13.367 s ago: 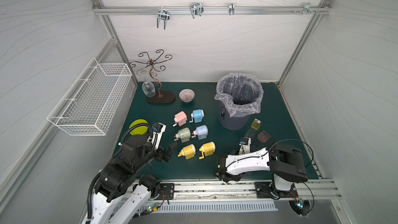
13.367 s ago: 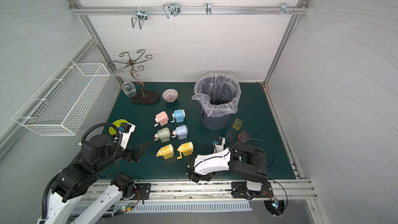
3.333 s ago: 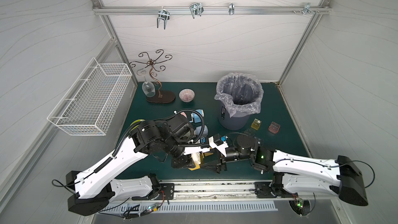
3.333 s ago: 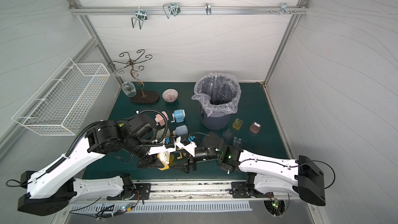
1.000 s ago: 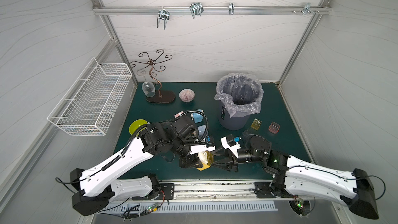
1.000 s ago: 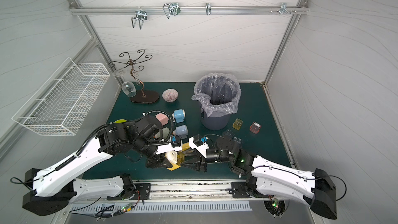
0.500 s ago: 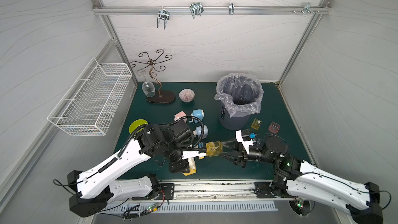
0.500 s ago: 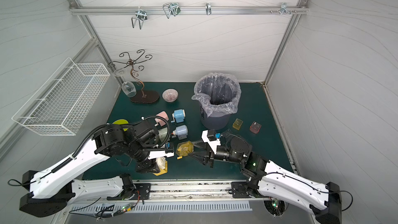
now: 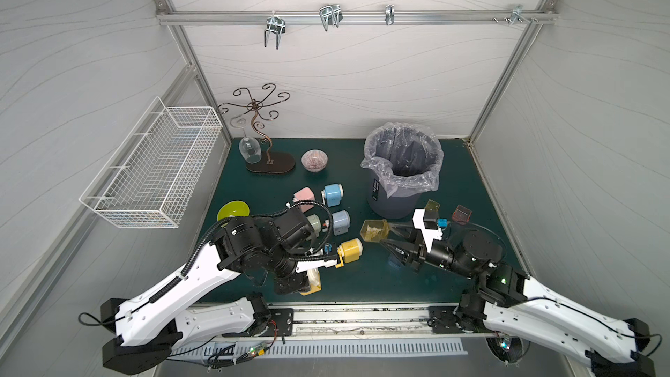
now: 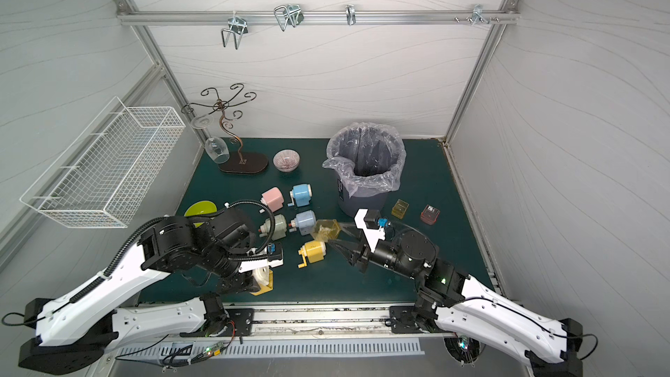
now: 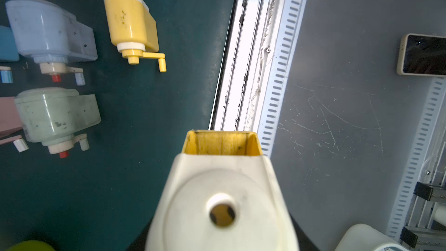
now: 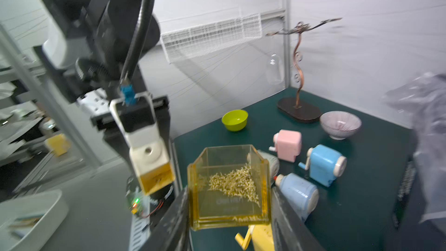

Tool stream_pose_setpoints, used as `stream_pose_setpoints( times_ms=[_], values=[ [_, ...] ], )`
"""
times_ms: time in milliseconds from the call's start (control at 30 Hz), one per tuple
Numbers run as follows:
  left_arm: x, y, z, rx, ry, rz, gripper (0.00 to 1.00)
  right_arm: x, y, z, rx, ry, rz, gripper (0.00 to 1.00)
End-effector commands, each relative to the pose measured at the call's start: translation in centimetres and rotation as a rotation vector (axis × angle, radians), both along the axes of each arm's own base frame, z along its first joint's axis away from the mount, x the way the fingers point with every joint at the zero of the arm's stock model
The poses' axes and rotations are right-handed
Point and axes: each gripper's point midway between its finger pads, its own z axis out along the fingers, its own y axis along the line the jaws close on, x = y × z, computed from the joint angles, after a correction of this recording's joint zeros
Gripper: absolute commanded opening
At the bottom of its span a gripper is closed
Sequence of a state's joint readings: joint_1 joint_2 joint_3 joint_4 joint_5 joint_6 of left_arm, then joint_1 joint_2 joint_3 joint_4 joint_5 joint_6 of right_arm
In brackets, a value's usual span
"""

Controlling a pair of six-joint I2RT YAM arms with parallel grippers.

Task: Take out the pencil sharpener tray and clean the shavings
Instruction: Pour the shavings into the trash bin.

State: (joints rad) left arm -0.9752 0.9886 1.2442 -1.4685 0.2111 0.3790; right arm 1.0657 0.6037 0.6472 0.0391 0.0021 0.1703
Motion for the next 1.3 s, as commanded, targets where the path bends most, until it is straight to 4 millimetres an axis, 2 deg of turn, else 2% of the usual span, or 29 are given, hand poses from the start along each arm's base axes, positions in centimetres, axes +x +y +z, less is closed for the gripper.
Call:
stream_pose_setpoints(
  times_ms=[0, 200, 267, 400, 633, 733, 833, 900, 1000, 1100, 1267],
  values=[
    [1.3, 0.1, -1.1, 0.037, -0.062, -0.001, 0.00, 3.8, -1.8, 3.6, 0.020, 0.053, -0.190, 0.00],
    [2.3, 0.0, -3.3, 0.049, -0.112, -0.013, 0.00, 9.0, -4.1, 7.6, 0.065, 0.293, -0.366, 0.00],
    [2.5, -0.2, -3.7, 0.036, -0.129, -0.016, 0.00, 10.7, -5.0, 8.2, 0.078, 0.412, -0.418, 0.00],
    [3.4, -0.2, -4.5, 0.033, -0.184, -0.015, 0.00, 13.5, -6.7, 8.0, 0.147, 0.692, -0.478, 0.00],
    [3.4, -0.1, -5.8, 0.034, -0.192, -0.023, 0.00, 16.5, -9.4, 7.7, 0.382, 1.035, -0.517, 0.00],
    [3.3, 0.0, -6.1, 0.028, -0.195, -0.023, 0.00, 17.9, -10.4, 6.6, 0.446, 1.149, -0.560, 0.00],
    [3.3, -0.2, -6.3, 0.012, -0.197, -0.023, 0.00, 19.1, -10.5, 5.7, 0.507, 1.273, -0.542, 0.00],
    [3.2, -0.3, -6.3, 0.000, -0.200, -0.025, 0.00, 19.8, -10.2, 4.7, 0.571, 1.426, -0.513, 0.00],
    [3.3, -0.6, -6.3, -0.012, -0.202, -0.028, 0.00, 20.9, -9.0, 4.5, 0.631, 1.600, -0.400, 0.00],
    [3.3, -0.7, -6.5, -0.012, -0.201, -0.033, 0.00, 21.7, -8.3, 5.5, 0.667, 1.645, -0.330, 0.00],
    [3.3, -0.8, -6.8, -0.007, -0.194, -0.034, 0.00, 22.2, -8.1, 5.3, 0.714, 1.714, -0.284, 0.00]
  ],
)
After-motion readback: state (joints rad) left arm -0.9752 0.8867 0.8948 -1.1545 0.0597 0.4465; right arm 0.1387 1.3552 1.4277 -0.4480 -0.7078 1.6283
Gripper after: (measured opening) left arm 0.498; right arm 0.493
